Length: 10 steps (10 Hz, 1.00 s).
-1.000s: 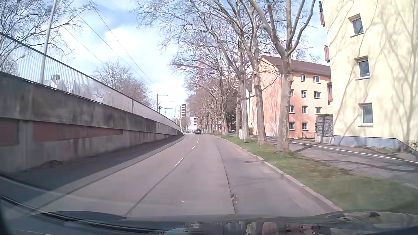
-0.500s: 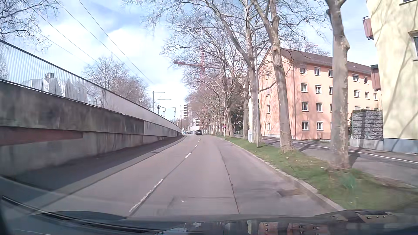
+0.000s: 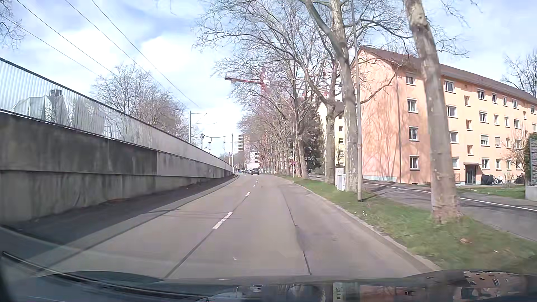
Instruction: Follow the waypoints while adhering to traffic rules and regulations
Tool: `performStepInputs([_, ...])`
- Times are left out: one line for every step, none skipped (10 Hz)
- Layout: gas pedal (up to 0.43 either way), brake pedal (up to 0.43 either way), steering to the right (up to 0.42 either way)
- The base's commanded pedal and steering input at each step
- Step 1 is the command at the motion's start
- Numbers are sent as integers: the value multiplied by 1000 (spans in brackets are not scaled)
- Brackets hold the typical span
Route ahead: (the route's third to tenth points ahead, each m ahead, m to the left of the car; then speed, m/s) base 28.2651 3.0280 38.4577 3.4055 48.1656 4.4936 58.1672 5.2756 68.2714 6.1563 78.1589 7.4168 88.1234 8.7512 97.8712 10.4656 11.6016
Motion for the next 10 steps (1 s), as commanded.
performStepInputs([110, 0, -5])
performStepInputs([110, 0, -5])
performStepInputs([110, 0, -5])
performStepInputs([110, 0, -5])
performStepInputs([110, 0, -5])
performStepInputs([110, 0, -5])
performStepInputs([110, 0, -5])
performStepInputs([110, 0, -5])
performStepInputs([110, 0, -4])
performStepInputs([110, 0, -4])
